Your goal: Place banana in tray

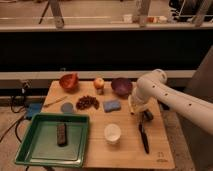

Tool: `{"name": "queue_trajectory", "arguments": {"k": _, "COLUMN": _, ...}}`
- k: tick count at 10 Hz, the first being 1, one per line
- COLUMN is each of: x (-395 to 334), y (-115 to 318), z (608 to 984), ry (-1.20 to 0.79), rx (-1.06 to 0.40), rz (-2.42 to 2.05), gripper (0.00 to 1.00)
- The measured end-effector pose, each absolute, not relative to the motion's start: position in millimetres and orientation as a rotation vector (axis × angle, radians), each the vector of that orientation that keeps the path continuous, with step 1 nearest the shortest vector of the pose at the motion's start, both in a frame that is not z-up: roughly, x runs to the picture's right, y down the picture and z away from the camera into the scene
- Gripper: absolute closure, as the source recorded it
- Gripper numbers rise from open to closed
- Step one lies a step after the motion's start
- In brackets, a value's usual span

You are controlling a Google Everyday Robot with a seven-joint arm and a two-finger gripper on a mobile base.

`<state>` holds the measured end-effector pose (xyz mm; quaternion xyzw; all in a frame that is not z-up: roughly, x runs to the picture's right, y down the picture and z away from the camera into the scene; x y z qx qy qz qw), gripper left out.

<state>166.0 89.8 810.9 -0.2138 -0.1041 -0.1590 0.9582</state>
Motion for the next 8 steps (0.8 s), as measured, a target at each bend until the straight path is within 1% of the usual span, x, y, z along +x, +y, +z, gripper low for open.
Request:
{"name": "queue_trajectory", "arguments": {"k": 3, "x": 150.6, "y": 89.8, "z": 784.2, "ry": -0.232, "rx": -0.413, "rz": -0.379, "gripper": 1.0}}
{"name": "queue_trajectory", "arguments": {"k": 6, "x": 139.3, "y": 92.1, "z": 773.5, "ry": -0.241, "rx": -0.402, "rz": -0.418, "gripper": 1.0}}
{"name": "queue_trajectory", "arguments": {"k": 8, "x": 118.3, "y": 94.7, "z": 760.2, "ry": -0.256, "rx": -0.393, "rz": -0.469, "gripper": 1.0}}
